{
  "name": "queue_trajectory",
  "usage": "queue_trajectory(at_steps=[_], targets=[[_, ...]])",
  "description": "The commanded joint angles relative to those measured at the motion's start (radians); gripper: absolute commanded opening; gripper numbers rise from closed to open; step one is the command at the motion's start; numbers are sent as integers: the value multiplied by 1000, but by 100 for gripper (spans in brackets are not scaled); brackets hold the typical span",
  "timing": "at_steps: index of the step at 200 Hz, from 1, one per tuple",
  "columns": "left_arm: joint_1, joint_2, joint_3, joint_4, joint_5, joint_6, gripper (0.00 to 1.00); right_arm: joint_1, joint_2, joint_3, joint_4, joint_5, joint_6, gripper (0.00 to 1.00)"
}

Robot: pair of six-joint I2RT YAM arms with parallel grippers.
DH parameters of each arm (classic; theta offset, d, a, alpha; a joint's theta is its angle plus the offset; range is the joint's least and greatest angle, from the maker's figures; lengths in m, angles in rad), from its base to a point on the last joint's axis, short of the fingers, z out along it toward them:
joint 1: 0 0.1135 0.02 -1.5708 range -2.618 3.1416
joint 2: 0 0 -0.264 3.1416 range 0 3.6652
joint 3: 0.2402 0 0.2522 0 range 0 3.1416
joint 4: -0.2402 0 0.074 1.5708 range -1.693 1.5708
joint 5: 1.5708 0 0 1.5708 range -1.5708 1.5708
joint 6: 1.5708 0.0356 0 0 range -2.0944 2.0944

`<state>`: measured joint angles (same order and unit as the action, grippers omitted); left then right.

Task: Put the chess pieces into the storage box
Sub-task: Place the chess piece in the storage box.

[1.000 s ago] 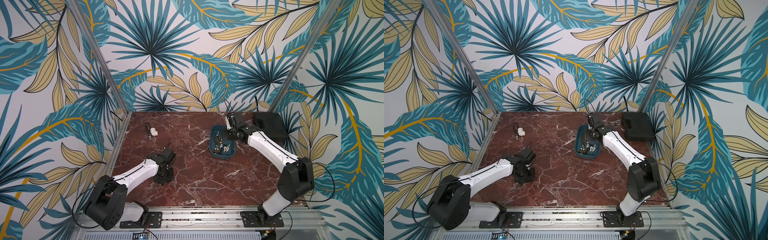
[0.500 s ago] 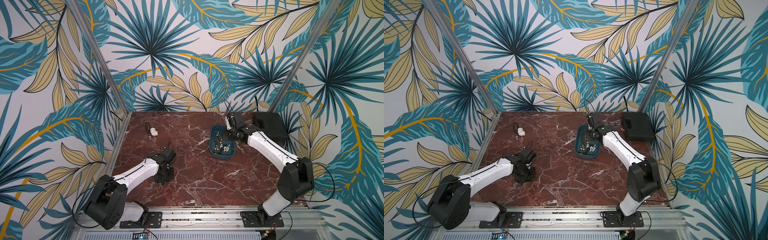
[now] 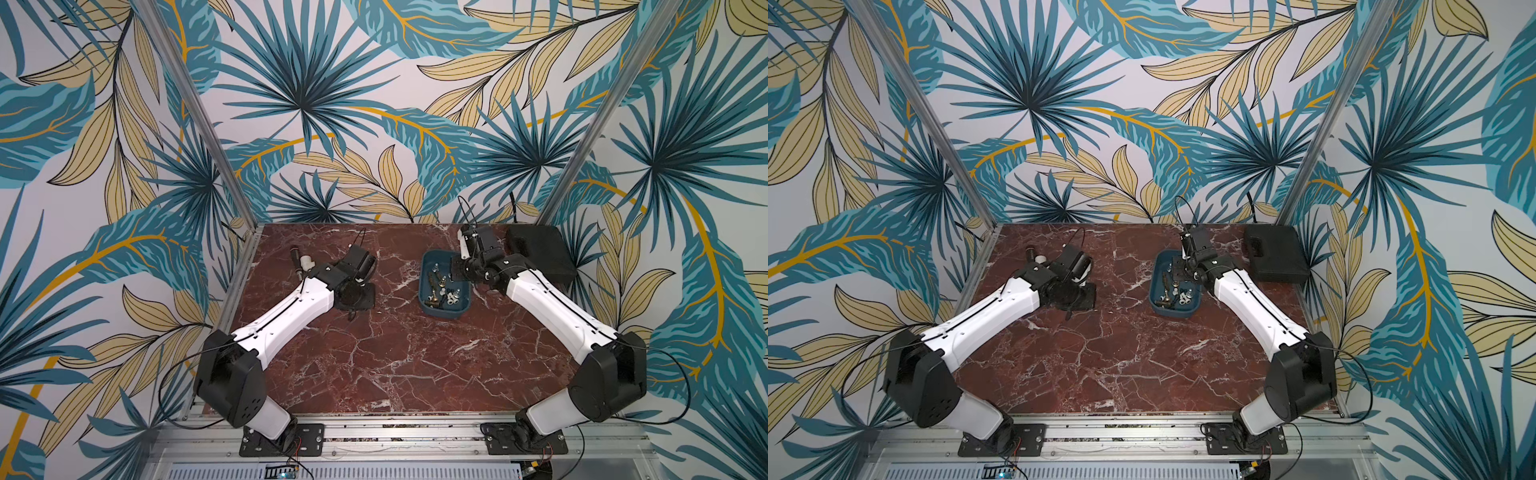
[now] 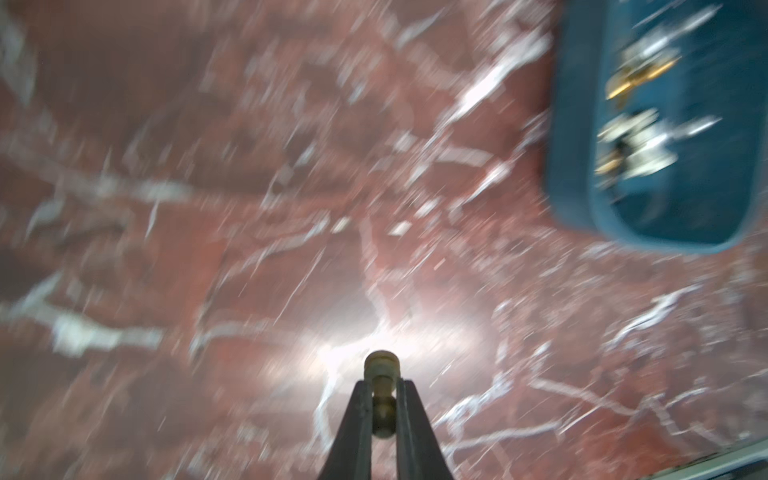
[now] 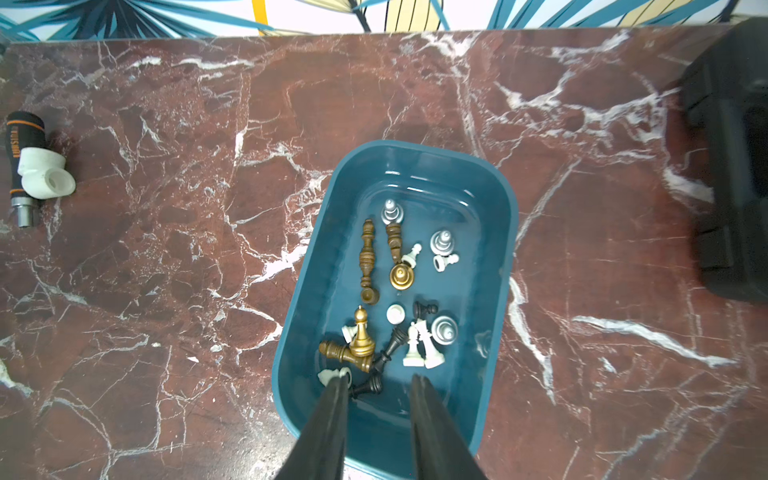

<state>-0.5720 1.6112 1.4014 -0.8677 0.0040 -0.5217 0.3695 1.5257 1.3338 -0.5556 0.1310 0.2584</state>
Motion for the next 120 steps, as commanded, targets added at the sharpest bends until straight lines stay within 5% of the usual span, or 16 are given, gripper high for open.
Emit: queue_trajectory(at_steps=[1,63,120], targets=[[-42,137,149,105,15,93,5,3,-36,-41,6,34,17,31],[-120,514,548,146,74,193,5,-5,-154,-150,39,93,36,31],[-173,656,649,124,52,250,6,-19,-173,-179,48,101,24,31]])
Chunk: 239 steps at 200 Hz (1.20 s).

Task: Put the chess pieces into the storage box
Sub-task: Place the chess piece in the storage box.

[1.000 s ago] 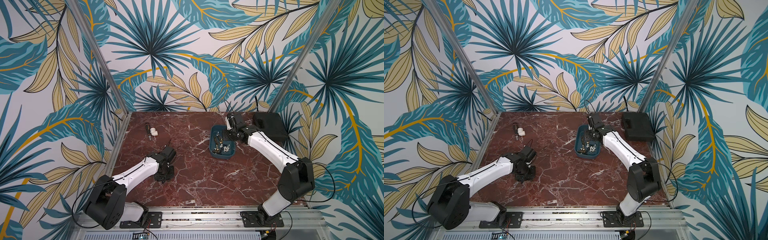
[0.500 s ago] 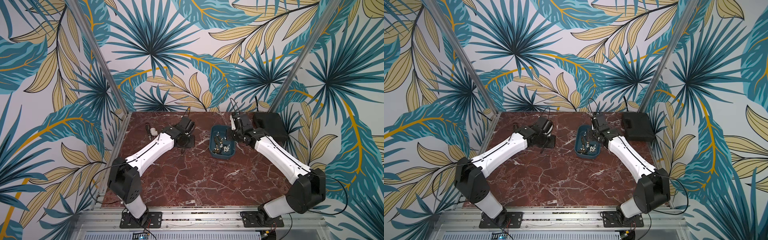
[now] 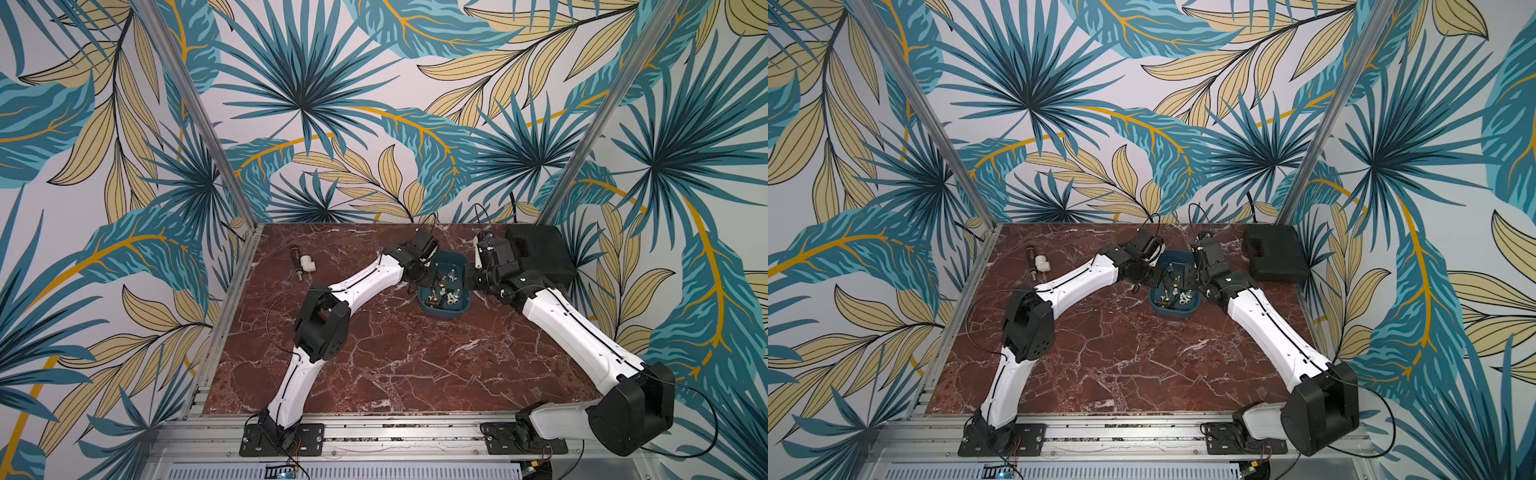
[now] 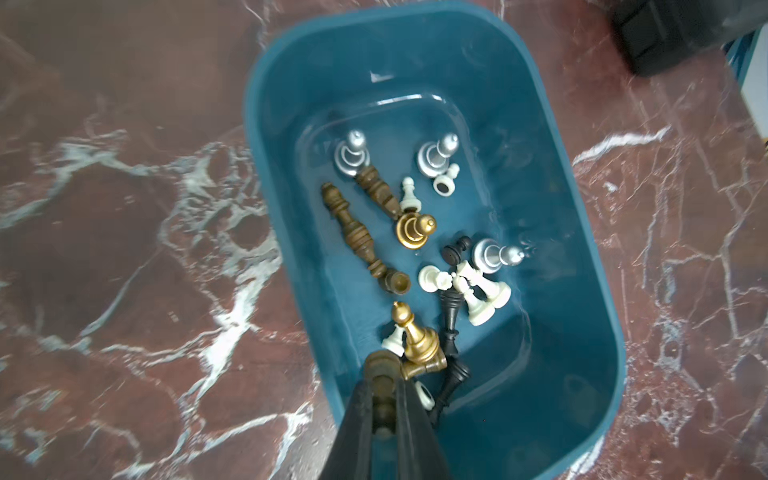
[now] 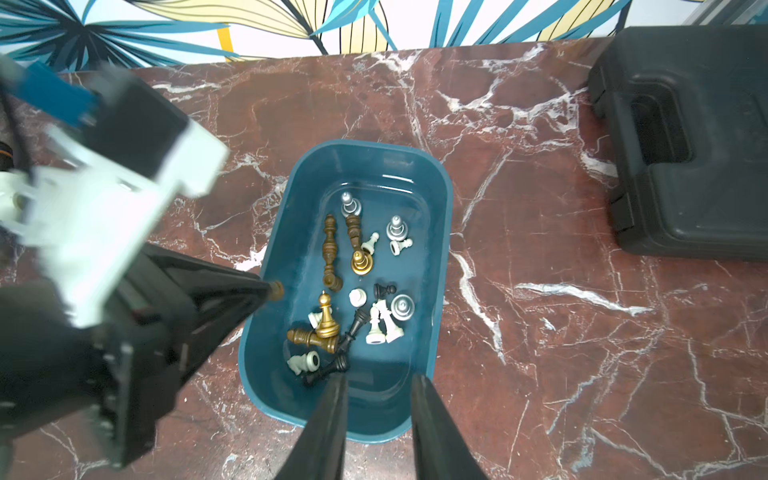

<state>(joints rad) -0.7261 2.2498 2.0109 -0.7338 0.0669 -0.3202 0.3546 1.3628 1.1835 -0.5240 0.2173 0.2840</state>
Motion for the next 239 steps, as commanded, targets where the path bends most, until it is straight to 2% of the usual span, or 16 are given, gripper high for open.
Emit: queue_trajectory(at_steps=[1,40,82,143,154,167,178,209,239], targets=[[-20,19,41,-10,-14,50,6,-5,-10,-28,16,14,-2,31],[-48,80,88,-43,-93,93,7,-6,-10,-41,28,1,-1,31],[-60,178,202,-122,-167,119,9,-6,-25,-51,27,-9,3,31],[-63,217,273,-175,-247,121,13,-5,-34,-62,26,-4,1,31],[-62,218,276,-175,-243,119,19,-6,-35,-63,26,-4,0,31],[-64,213,276,-172,-238,107,34,-6,-37,-64,24,-2,-1,32],[-64,204,275,-170,-231,98,41,-5,-40,-64,21,2,-2,32],[-64,147,272,-141,-196,72,44,-5,-83,-70,9,31,4,32],[-65,-19,217,-64,-167,53,44,-13,-141,-61,-5,89,-4,34]])
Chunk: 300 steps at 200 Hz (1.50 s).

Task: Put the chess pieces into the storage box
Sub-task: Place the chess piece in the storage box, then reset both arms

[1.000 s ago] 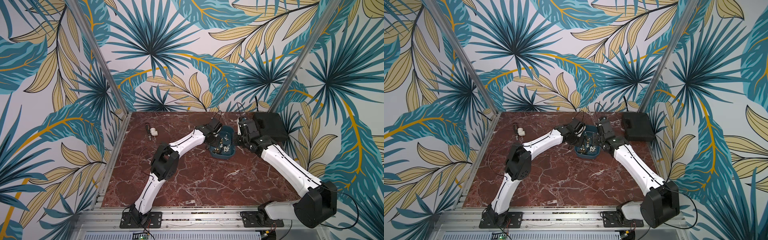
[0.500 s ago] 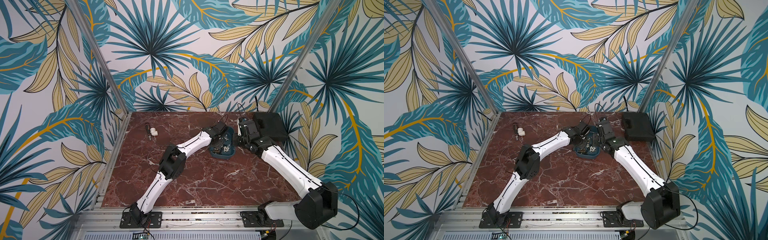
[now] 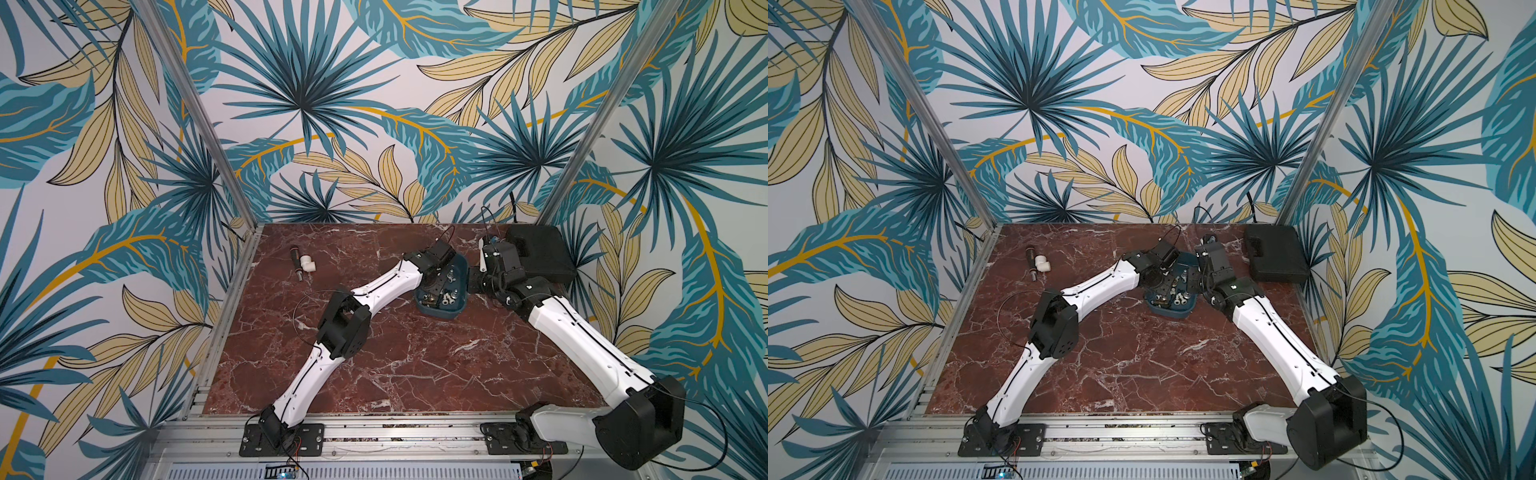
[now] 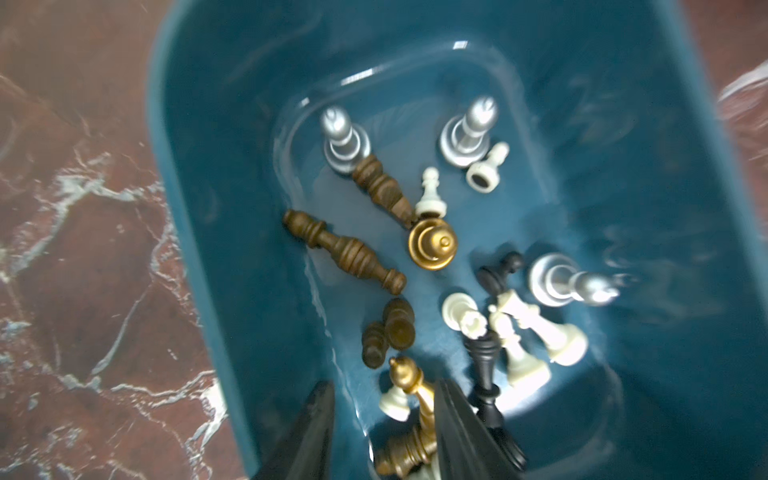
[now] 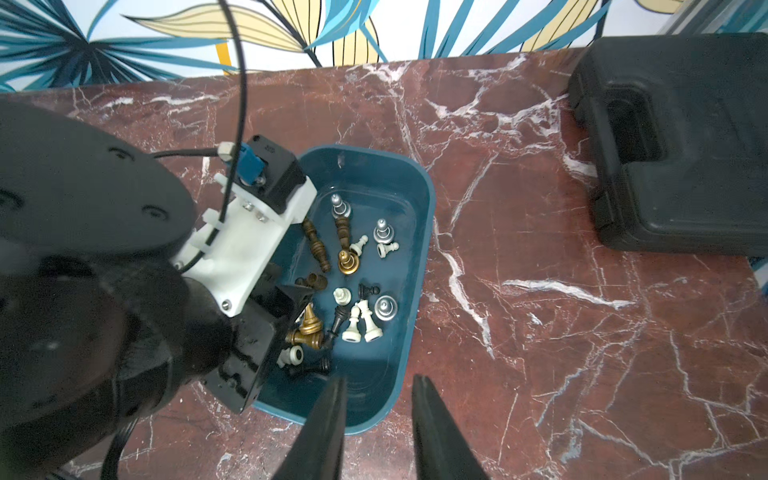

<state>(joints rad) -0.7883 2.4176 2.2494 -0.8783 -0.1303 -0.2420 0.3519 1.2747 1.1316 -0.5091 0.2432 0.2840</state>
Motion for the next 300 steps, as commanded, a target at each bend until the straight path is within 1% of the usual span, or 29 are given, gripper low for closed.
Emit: queue_trajectory(at_steps=[1,13,25,36,47,52,61,76,79,89,95,119,134,154,172,185,197,200,222,232,244,264,269,278,293,300], targets=[[-3,-194,-25,84,30,-26,44,-11,-54,-9,-20,65,-4,34],[-3,-281,-88,139,23,-28,43,-20,-69,-6,-20,99,-8,35],[-2,-386,-199,216,-17,-25,43,-38,-73,-5,-10,136,-11,35],[-3,-496,-334,307,-86,-10,43,-60,-69,-14,12,179,-9,35],[0,-614,-493,423,-192,15,43,-85,-64,-33,51,217,-4,35],[3,-668,-570,472,-238,33,44,-97,-61,-46,69,232,3,40],[13,-760,-705,560,-325,63,47,-124,-53,-71,109,254,12,42],[57,-899,-911,679,-444,82,48,-164,-37,-127,192,291,22,43],[71,-923,-950,698,-461,81,49,-170,-34,-140,206,298,21,45],[126,-999,-1067,730,-508,66,48,-184,-19,-184,277,318,5,46],[164,-1038,-1136,751,-532,57,48,-187,-8,-216,357,330,-18,48],[323,-1139,-1353,817,-595,21,48,-190,27,-327,564,339,-103,49],[396,-1167,-1462,878,-640,20,49,-192,41,-392,686,353,-128,49],[457,-1172,-1574,999,-688,65,49,-194,63,-446,784,327,-161,50],[493,-1153,-1634,1080,-720,101,49,-195,96,-475,845,299,-192,50],[515,-1126,-1667,1141,-722,135,49,-195,118,-485,858,294,-211,50],[535,-1088,-1694,1213,-720,164,51,-195,136,-524,933,281,-239,51],[541,-1078,-1700,1226,-712,168,52,-195,140,-535,953,277,-241,51],[590,-1005,-1724,1296,-613,156,53,-195,156,-606,1094,220,-277,51],[599,-993,-1717,1301,-544,183,53,-195,142,-611,1082,178,-281,51],[600,-998,-1727,1340,-480,211,53,-195,144,-640,1149,133,-314,51],[607,-1014,-1824,1566,-298,312,53,-200,177,-684,1267,91,-341,53],[607,-1015,-1856,1649,-253,339,53,-205,173,-687,1268,90,-332,54],[611,-1005,-1918,1789,-187,381,54,-224,164,-696,1263,49,-317,54],[624,-944,-1980,1994,-149,390,55,-260,184,-739,1353,-20,-294,54],[625,-914,-1991,2040,-149,390,58,-278,227,-759,1432,-58,-298,55]])
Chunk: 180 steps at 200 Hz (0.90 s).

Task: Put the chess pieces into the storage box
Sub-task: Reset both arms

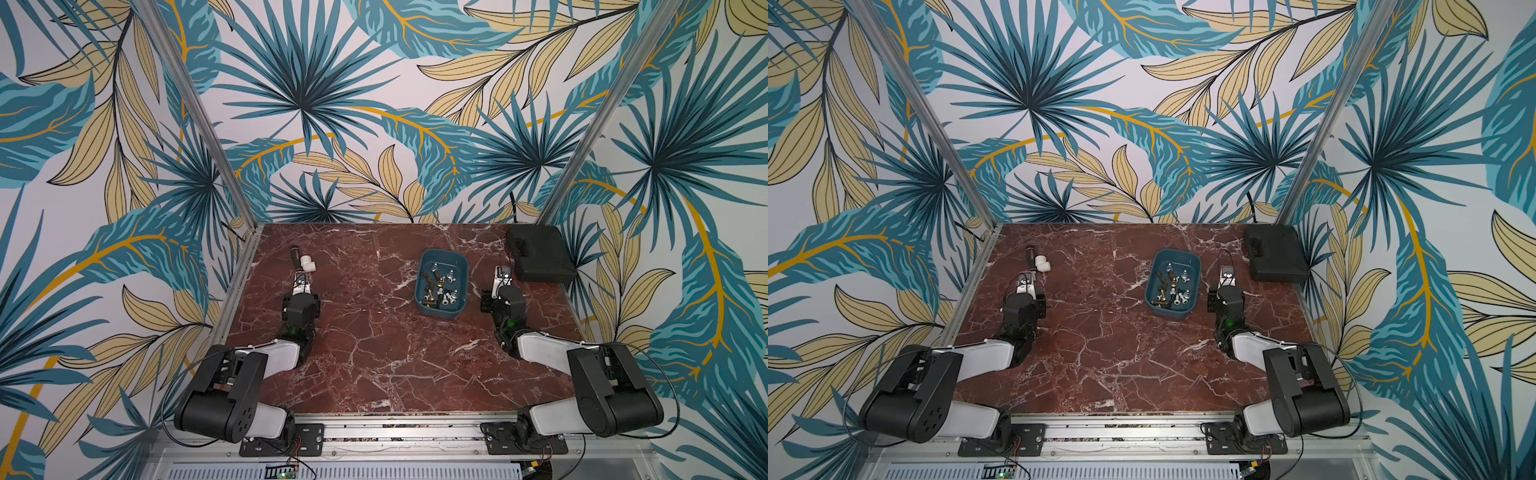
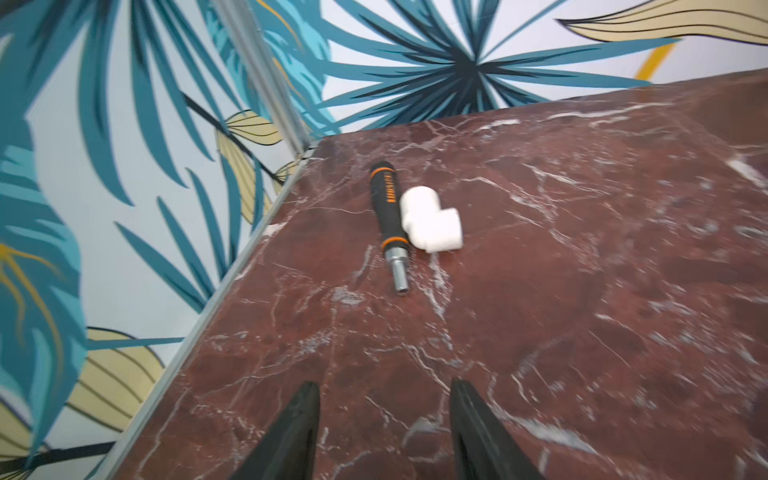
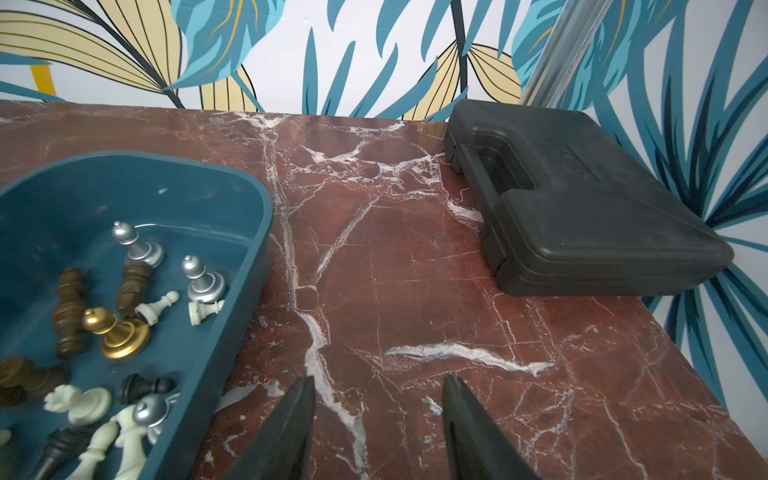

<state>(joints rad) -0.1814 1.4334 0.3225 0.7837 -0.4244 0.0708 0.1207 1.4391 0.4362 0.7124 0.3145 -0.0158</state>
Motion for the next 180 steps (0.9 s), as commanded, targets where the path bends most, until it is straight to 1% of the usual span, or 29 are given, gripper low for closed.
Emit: queue_trajectory(at_steps=[1,7,10,20,32,41,45,47,48,49,55,58,71,82,89,104,107,111,120,123,127,129,136,180], targets=[[19,74,-65,381,147,78,58,-49,70,-66,229,-131,-1,56],[22,91,-66,410,143,78,60,-53,96,-70,280,-129,0,56],[22,92,-66,410,137,75,62,-56,87,-65,251,-132,5,58],[37,75,-57,365,158,57,62,-65,51,-34,131,-132,38,58],[59,71,-37,318,186,38,62,-70,76,-29,163,-117,35,59],[80,69,-17,277,199,16,62,-72,67,-28,143,-102,47,67],[92,70,-10,258,208,2,62,-73,64,-25,133,-91,55,72],[98,73,-5,252,214,-5,62,-73,64,-26,134,-90,57,76],[102,74,-4,249,216,-8,62,-73,64,-27,137,-90,55,83],[105,75,-2,246,220,-11,62,-73,64,-27,137,-90,55,83],[124,89,6,238,246,-28,62,-73,68,-28,147,-88,54,97],[135,98,10,236,261,-36,62,-73,69,-28,148,-88,53,99],[160,150,24,272,304,-47,62,-73,64,-28,139,-89,54,100],[169,110,47,156,323,-59,62,-73,66,-29,146,-89,52,100],[170,103,57,123,321,-66,62,-73,63,-30,144,-89,53,100],[172,130,43,191,317,-68,64,-73,65,-29,144,-89,52,100],[172,138,38,214,317,-64,66,-73,64,-30,144,-89,53,100],[172,142,34,236,314,-63,72,-73,64,-29,142,-89,53,100],[173,130,48,184,296,-74,82,-73,64,-30,144,-89,54,100],[176,128,51,175,299,-78,88,-73,64,-30,144,-89,53,100],[184,129,52,176,306,-84,98,-73,64,-29,143,-89,53,100],[187,131,52,178,310,-88,99,-73,64,-30,144,-89,53,100],[194,137,48,200,321,-90,100,-73,64,-29,144,-88,53,100],[195,133,50,188,321,-92,100,-73,65,-28,142,-89,53,100]])
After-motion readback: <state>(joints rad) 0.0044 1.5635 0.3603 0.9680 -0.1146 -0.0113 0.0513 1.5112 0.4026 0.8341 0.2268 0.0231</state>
